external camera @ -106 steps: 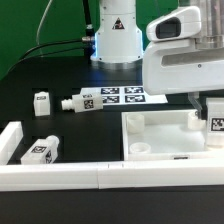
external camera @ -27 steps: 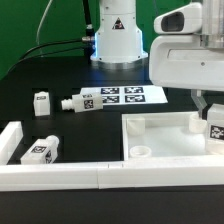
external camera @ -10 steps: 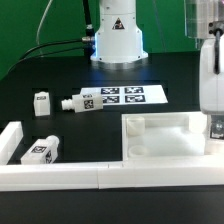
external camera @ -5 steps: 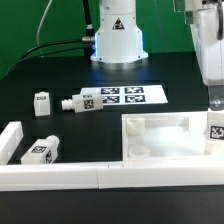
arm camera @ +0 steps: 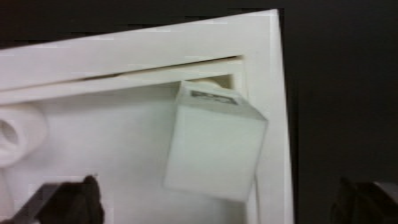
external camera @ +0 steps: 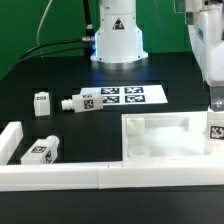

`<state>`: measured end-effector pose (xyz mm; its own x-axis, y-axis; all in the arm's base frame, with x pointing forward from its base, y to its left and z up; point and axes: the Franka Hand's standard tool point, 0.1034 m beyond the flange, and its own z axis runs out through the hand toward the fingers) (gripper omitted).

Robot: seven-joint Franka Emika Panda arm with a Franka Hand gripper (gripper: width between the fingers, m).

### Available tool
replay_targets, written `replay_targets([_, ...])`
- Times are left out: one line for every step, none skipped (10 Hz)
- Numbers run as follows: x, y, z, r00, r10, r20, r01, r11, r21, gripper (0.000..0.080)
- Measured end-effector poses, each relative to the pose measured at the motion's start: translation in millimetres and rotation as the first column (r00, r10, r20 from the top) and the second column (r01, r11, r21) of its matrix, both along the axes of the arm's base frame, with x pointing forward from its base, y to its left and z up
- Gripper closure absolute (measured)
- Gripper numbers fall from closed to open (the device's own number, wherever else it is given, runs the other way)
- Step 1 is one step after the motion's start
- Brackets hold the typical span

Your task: Assemble square table

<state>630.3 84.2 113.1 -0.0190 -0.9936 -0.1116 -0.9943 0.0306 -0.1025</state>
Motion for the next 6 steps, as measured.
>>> replay_targets([-7.3, -11.9, 6.2, 0.997, 0.077, 0.007, -0.077, 0.997, -0.007, 0.015])
replay_targets([-9.5, -13.2, 8.4, 0.995, 0.101, 0.011, -0.1, 0.995, -0.011, 0.015])
replay_targets([-9.6, -12.5, 7.3, 0.98, 0.196, 0.018, -0.195, 0.98, -0.022, 0.015])
replay_targets([-9.5, -12.9, 7.3, 0.962, 0.273, 0.025, -0.272, 0.962, -0.033, 0.015])
replay_targets([-9.5, -12.9, 7.3, 0.946, 0.323, 0.029, -0.322, 0.946, -0.04, 0.015])
replay_targets([-13.6, -16.9, 6.9, 0.949, 0.314, 0.029, -0.313, 0.949, -0.03, 0.015])
